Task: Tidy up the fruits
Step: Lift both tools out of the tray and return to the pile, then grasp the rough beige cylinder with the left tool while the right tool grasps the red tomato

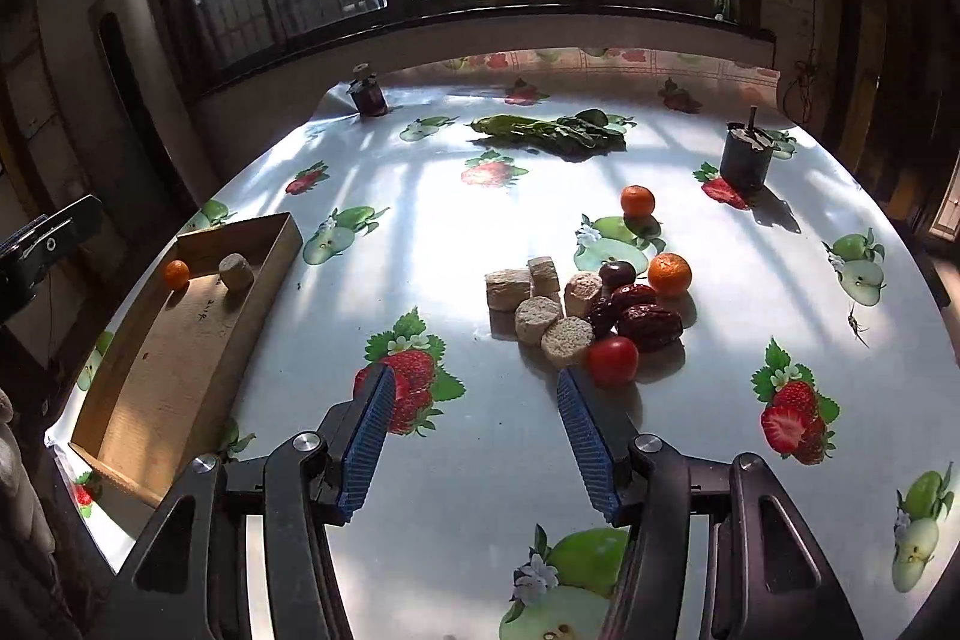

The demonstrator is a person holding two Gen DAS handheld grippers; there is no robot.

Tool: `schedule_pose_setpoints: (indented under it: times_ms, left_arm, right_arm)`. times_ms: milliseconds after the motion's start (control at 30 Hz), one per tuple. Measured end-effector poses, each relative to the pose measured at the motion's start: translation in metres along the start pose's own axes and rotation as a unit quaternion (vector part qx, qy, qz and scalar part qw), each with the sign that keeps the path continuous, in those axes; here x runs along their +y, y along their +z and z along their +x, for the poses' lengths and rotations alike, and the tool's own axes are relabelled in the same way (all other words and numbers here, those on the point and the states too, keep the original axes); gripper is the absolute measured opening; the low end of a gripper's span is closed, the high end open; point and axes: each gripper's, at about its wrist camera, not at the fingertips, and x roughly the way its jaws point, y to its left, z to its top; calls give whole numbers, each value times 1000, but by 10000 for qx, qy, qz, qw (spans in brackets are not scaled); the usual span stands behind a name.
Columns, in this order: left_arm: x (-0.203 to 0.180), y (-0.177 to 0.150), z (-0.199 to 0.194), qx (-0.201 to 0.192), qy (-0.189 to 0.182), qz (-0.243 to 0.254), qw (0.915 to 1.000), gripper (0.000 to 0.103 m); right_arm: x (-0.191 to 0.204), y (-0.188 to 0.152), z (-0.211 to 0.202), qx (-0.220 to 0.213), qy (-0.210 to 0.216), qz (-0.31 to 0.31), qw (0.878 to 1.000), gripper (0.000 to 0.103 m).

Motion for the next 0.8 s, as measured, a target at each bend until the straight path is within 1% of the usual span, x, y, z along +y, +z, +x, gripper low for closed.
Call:
schedule_pose_setpoints:
  times_ms: [67,167,233,300,367,400,567,667,733,767,800]
  left_arm:
    - [-4,-3,14,234,-213,-115,9994,82]
    - [-16,-11,39,647,-537,-254,9961,82]
    - [-28,-18,54,846,-741,-257,9933,82]
    - [-42,-25,66,1000,-886,-162,9909,82]
    - [-57,-30,80,1205,-1086,-95,9867,82]
    - [-63,-30,90,1334,-1235,-138,9833,82]
    - [-85,-19,137,1663,-1558,-549,9721,82]
    - [-99,-14,166,1866,-2007,-857,9579,81]
    - [-110,-14,182,1931,-2205,-884,9520,81]
    - [-117,-14,189,1949,-2290,-839,9500,81]
    - [-123,-14,195,1981,-2297,-774,9497,81]
  right_arm:
    - [-33,2,0,26,-245,262,9994,61]
    - [-77,6,1,69,-512,600,9969,61]
    - [-94,7,2,78,-610,724,9955,61]
    - [-102,8,6,114,-643,774,9949,60]
    - [-105,8,15,213,-523,809,9951,60]
    - [-105,7,20,269,-434,831,9952,60]
    - [-88,5,48,449,-82,688,9966,60]
    - [-76,2,64,538,112,555,9969,60]
    - [-70,-1,71,549,197,488,9971,60]
    - [-69,-1,73,539,247,460,9972,60]
    - [-67,-2,75,541,284,430,9972,60]
